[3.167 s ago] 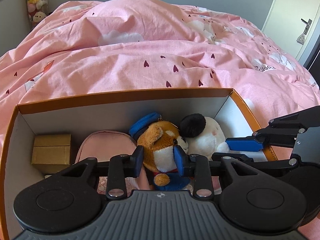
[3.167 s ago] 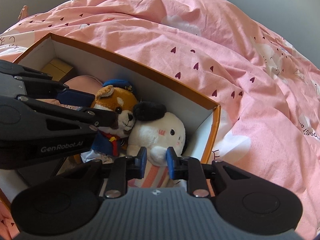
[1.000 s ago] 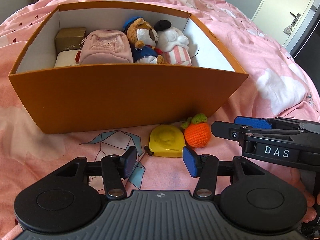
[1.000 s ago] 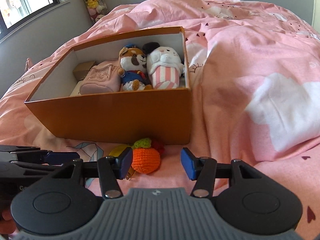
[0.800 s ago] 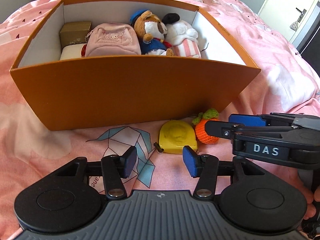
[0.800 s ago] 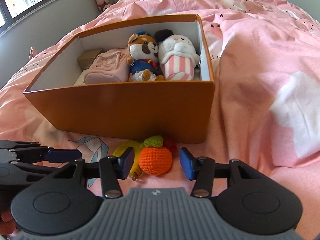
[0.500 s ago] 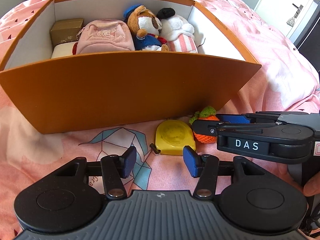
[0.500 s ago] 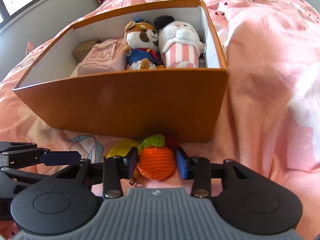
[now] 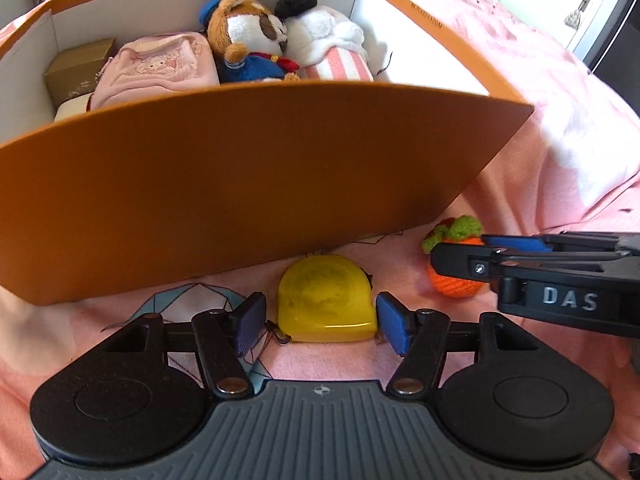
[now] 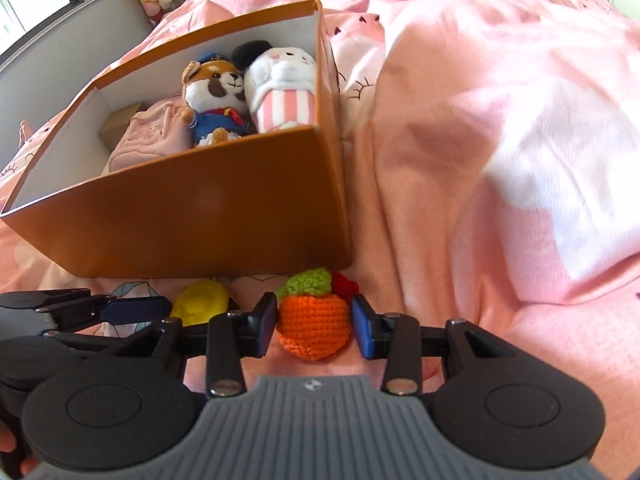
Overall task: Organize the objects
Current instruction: 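Grip the yellow tape measure with the left tool while the right tool grips the orange knitted fruit, then carry the tape measure with the left tool while the right tool carries the knitted fruit into the box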
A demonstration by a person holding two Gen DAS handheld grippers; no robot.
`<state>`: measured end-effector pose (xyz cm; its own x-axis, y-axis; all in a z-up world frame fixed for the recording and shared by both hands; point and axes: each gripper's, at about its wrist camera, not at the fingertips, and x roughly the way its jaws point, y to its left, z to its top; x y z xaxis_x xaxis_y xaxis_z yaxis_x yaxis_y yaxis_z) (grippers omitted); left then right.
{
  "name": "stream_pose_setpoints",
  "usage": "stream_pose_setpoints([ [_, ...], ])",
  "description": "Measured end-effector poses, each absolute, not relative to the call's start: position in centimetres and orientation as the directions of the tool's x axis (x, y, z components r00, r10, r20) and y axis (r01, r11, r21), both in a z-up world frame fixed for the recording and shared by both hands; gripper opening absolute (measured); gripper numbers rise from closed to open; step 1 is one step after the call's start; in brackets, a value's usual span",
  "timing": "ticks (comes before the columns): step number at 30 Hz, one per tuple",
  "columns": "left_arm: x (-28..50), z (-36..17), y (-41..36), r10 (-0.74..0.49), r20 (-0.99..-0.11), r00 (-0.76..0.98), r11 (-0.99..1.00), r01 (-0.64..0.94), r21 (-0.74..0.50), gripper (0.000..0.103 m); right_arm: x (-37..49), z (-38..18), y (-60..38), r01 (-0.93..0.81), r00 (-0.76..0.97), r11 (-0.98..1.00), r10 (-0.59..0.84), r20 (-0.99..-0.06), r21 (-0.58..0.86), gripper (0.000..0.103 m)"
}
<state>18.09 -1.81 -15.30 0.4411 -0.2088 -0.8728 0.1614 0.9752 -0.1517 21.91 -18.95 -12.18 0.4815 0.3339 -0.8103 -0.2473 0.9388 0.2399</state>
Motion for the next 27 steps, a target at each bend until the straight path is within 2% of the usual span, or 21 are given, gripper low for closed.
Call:
stream_pose_setpoints([
  [7,18.4,-16.4,-1.7,-0.218,-0.871,0.44,0.974,0.154,-0.166,0.071,22.2,-12.7,-18.8,-0.251,0.476,0.937,0.338,-0.812,0.243,0.043],
  [10,18.5,-16.7,-1.6,-0.233,-0.867,0.44,0.971,0.155,-0.182,0.062,22.3,-12.9,-18.7,-0.251,0.475,0.937,0.337,-0.812,0.242,0.043],
  [19,17.1,-15.2,-1.0,-0.244,-0.844,0.477,0.97,0.128,-0.208,0.061,21.9,-12.5,-18.3,-0.255,0.489,0.941,0.323,-0.81,0.221,0.043],
  [27,13.8,-10.8,-0.2,-0.29,-0.781,0.553,0.957,0.17,-0.234,0.061,20.2,-9.6,-18.0,-0.318,0.548,0.936,0.311,-0.777,0.15,0.043],
])
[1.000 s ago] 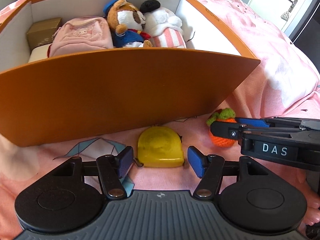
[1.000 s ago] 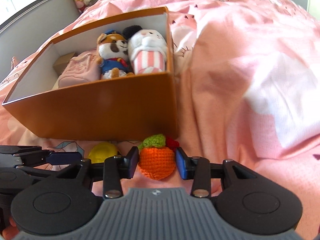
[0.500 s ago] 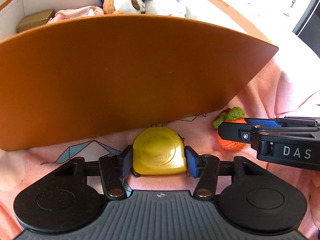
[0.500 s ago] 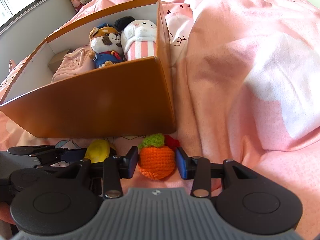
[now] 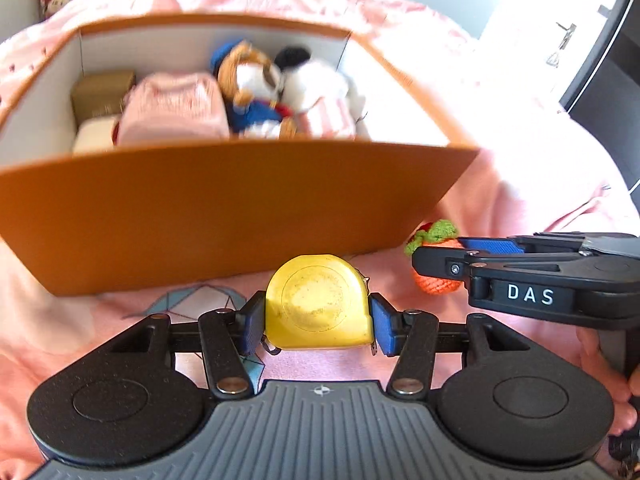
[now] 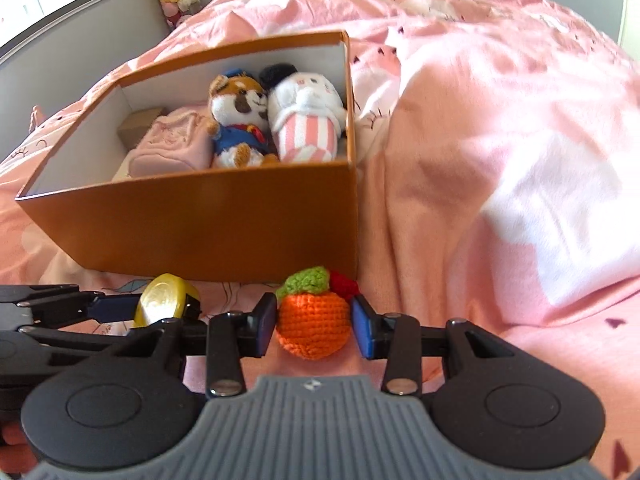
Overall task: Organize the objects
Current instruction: 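Carry the tape measure with the left tool while the right tool carries the knitted fruit into the box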
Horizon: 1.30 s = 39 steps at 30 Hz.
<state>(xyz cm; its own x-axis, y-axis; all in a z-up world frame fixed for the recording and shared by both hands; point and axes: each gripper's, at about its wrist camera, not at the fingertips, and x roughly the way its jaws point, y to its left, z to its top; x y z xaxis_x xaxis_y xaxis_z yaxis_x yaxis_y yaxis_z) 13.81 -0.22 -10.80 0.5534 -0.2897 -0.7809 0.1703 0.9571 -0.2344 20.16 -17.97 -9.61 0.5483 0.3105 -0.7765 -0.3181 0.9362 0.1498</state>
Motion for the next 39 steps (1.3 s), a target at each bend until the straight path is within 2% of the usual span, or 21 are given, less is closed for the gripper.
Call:
stream_pose_setpoints([
  [12,13.3,-3.3,0.7,-0.369,-0.637,0.677,0.925,0.198,-0.325,0.061,17.4,-1.1,-19.2,-0.418,0.668,0.905,0.368,-0.646,0.083,0.043],
  [18,14.3,-1.0,1.2,-0.331,-0.605,0.724,0.937,0.178,-0.3,0.061,18.1,2.2,-18.3,-0.466,0.707,0.883,0.407,-0.578,0.052,0.043],
  [23,16.2,-0.3,1.6,-0.285,-0.613,0.737,0.95,0.133,-0.283,0.061,19.8,3.3,-17.0,-0.487,0.729,0.873,0.409,-0.549,0.003,0.043],
  [29,18.3,-0.8,1.7,-0.266,-0.631,0.729,0.956,0.115,-0.27,0.061,23.0,2.4,-15.6,-0.512,0.694,0.858,0.388,-0.606,-0.038,0.043],
  [39,21.0,-2.7,1.7,-0.29,-0.676,0.677,0.952,0.128,-0.28,0.061,28.0,-1.5,-14.3,-0.56,0.536,0.826,0.303,-0.787,-0.063,0.042],
])
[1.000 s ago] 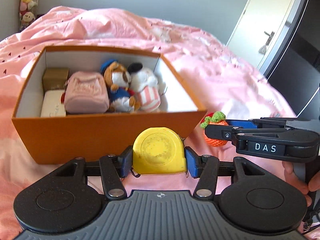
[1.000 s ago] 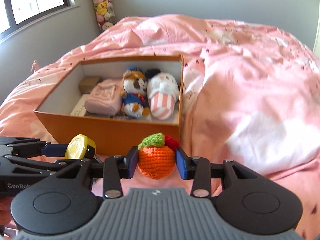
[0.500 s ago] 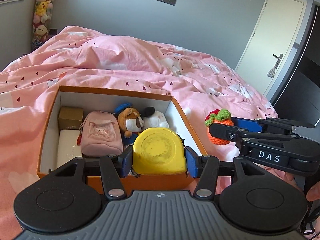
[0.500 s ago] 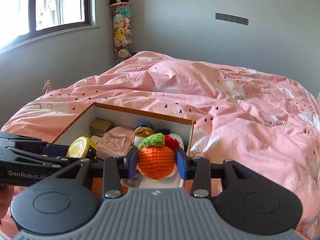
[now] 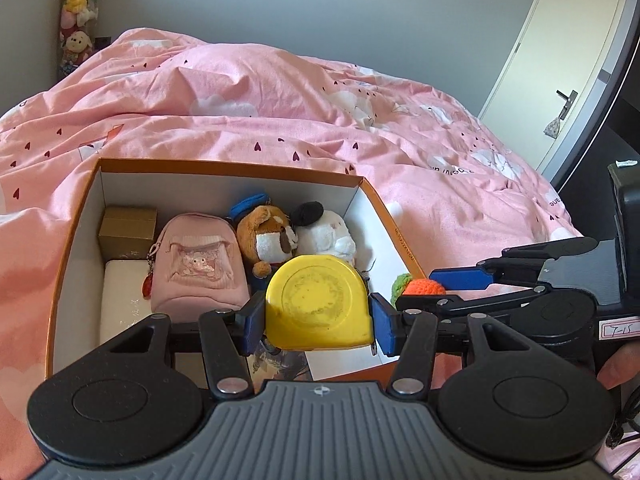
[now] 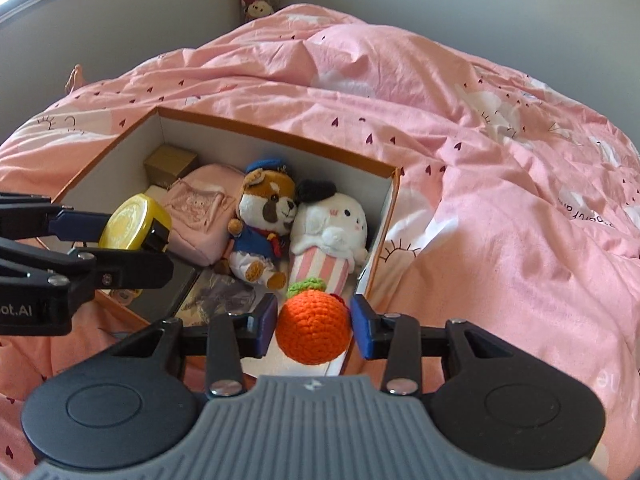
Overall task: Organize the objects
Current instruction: 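Carry the tape measure with the left tool while the right tool carries the knitted fruit into the box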
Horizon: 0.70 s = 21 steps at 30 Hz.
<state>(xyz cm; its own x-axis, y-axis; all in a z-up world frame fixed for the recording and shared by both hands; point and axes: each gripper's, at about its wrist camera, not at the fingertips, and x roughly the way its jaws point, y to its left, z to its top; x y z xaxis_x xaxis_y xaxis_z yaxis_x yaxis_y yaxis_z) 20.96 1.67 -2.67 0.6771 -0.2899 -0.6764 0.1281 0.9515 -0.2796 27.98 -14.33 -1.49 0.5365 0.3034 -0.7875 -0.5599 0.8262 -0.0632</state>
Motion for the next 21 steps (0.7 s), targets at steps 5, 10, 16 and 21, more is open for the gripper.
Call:
stream_pose_setpoints([
  [5,22.1,-3.6,2.0,-0.305,-0.7,0.646,0.947,0.125,-0.296,0.061,28.9,-3.0,-13.3,-0.601,0.475,0.795,0.269,-0.838,-0.085,0.042],
  [10,23.0,-4.4,2.7,-0.326,-0.715,0.618,0.938,0.116,-0.328,0.061,29.6,-3.6,-12.9,-0.602,0.421,0.796,0.254,-0.871,-0.058,0.042],
  [16,23.9,-4.9,2.9,-0.333,-0.731,0.595,0.935,0.107,-0.339,0.061,29.8,-3.4,-13.6,-0.588,0.393,0.809,0.283,-0.875,-0.003,0.043],
  [21,24.6,-5.1,2.5,-0.343,-0.749,0.567,0.934,0.119,-0.337,0.061,29.6,-1.9,-14.8,-0.558,0.451,0.829,0.327,-0.831,0.024,0.043],
])
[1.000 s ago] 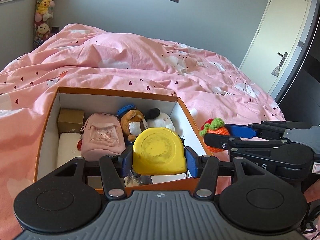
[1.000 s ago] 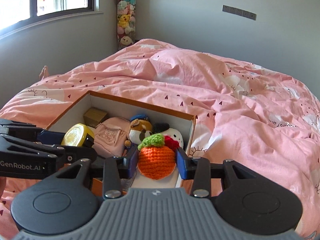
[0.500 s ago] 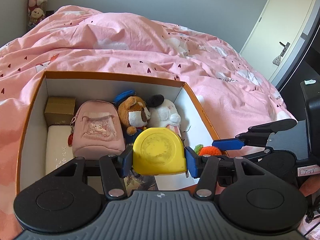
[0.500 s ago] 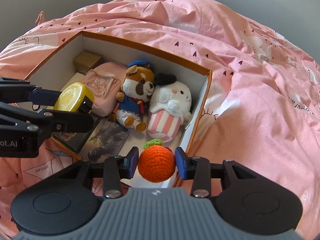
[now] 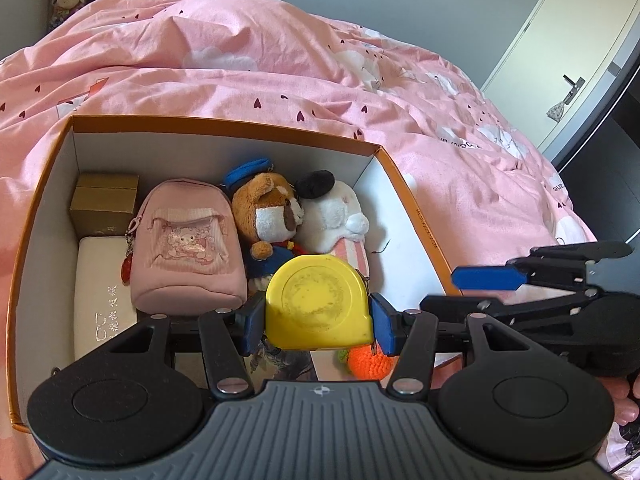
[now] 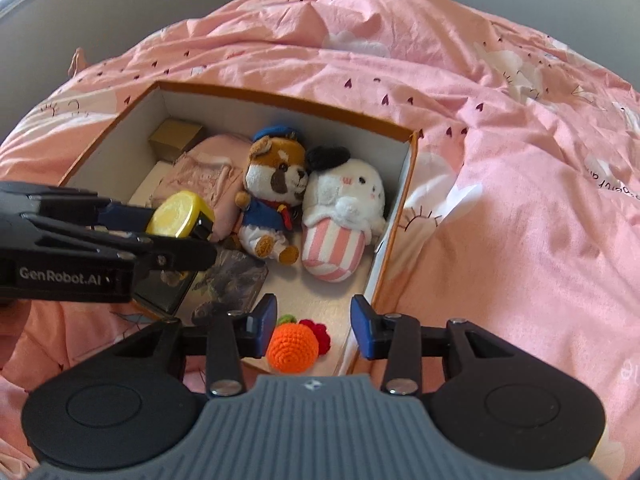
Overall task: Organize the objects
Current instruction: 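Carry the tape measure with the left tool while the right tool carries the knitted fruit into the box, then open the left tool on the tape measure while the right tool releases the knitted fruit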
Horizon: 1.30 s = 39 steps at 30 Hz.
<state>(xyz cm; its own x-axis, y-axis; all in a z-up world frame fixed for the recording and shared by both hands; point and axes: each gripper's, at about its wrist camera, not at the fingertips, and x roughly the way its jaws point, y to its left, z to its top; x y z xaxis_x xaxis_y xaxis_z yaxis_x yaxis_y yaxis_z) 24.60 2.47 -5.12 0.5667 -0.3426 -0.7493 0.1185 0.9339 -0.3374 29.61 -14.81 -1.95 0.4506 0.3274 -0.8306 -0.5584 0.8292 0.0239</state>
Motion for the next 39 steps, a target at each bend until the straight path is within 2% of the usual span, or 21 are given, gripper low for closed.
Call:
stream_pose_setpoints([
  [3,25.4,-5.5,1.9,-0.342,-0.777,0.529,0.935,0.115,-0.334,0.061,29.3,-0.5,-16.2,-0.487,0.559,0.873,0.322,-0.764,0.011,0.05],
  [7,26.8,-6.2,0.6,-0.378,-0.797,0.47,0.921,0.107,-0.373,0.061,29.2,0.0,-17.8,-0.402,0.649,0.916,0.282,-0.707,-0.004,0.051],
  [13,29.2,-7.9,-2.1,-0.36,-0.845,0.394,0.93,0.085,-0.357,0.061,29.5,-1.6,-19.9,-0.331,0.648,0.942,0.272,-0.712,0.059,0.051],
  [21,31.2,-10.5,-3.7,-0.265,-0.919,0.292,0.961,0.0,-0.277,0.062,29.9,-3.1,-21.4,-0.296,0.638,0.946,0.298,-0.71,0.131,0.051],
  [26,31.3,-10.8,-4.1,-0.236,-0.93,0.28,0.969,-0.004,-0.247,0.062,29.9,-3.6,-21.7,-0.302,0.631,0.942,0.315,-0.709,0.15,0.051],
  [31,30.6,-10.3,-4.0,-0.207,-0.93,0.303,0.977,0.009,-0.214,0.068,29.8,-3.9,-21.6,-0.307,0.618,0.938,0.324,-0.716,0.159,0.051],
  [39,26.9,-6.9,-2.6,-0.206,-0.887,0.414,0.978,0.049,-0.204,0.068,28.6,-2.9,-21.2,-0.314,0.629,0.937,0.324,-0.707,0.15,0.051],
])
